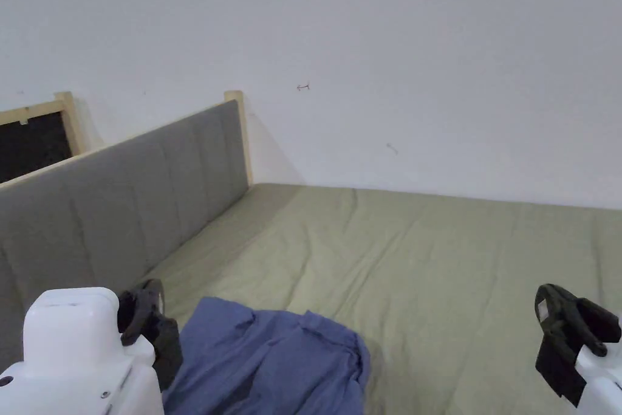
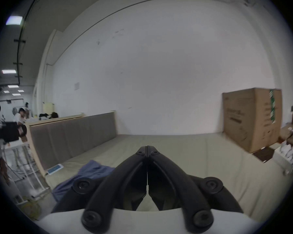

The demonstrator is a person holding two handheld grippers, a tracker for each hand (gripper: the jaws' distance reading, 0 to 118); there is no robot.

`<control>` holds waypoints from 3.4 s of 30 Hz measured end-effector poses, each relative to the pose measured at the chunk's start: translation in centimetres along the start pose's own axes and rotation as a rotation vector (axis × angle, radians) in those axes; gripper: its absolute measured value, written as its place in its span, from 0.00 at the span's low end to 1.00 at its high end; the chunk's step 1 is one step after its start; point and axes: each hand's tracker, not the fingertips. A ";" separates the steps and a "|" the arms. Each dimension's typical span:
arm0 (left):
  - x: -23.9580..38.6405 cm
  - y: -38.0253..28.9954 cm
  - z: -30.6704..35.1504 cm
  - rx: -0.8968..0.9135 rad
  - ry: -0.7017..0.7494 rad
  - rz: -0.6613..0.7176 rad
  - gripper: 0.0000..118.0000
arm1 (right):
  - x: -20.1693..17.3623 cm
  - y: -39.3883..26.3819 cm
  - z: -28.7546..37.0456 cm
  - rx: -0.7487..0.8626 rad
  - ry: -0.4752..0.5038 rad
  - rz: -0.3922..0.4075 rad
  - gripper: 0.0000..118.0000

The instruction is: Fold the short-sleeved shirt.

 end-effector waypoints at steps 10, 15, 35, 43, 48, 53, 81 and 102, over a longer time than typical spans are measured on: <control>1.8 -1.7 -11.9 -0.513 -0.247 -0.020 0.02 | 3.4 -0.1 0.4 -0.139 -0.129 0.024 0.00; 2.2 -10.3 -24.6 -1.098 -0.428 0.254 0.30 | 7.7 -1.1 2.7 -0.237 -0.239 0.026 0.00; 5.8 -23.7 -30.8 -0.977 -0.266 -0.048 0.78 | 10.9 -2.5 3.2 -0.451 -0.327 -0.072 0.00; -1.2 -14.8 -26.9 -0.719 -0.227 0.072 0.00 | 9.8 -2.7 2.6 -0.444 -0.226 -0.038 0.00; 1.5 -3.5 -22.5 -0.483 -0.353 -0.177 0.00 | 10.9 -3.1 2.7 -0.422 -0.220 -0.108 0.00; 7.1 5.9 -16.9 -0.250 -0.572 -0.106 0.00 | 12.1 -2.8 3.6 -0.376 -0.237 -0.153 0.00; 27.9 -14.7 -21.1 -1.272 -0.713 0.244 0.89 | 19.1 -7.0 9.4 -0.388 -0.417 -0.233 0.00; 12.3 -5.0 -5.6 -0.177 -0.483 0.010 0.00 | 10.2 -0.1 9.4 -0.028 -0.288 -0.065 0.00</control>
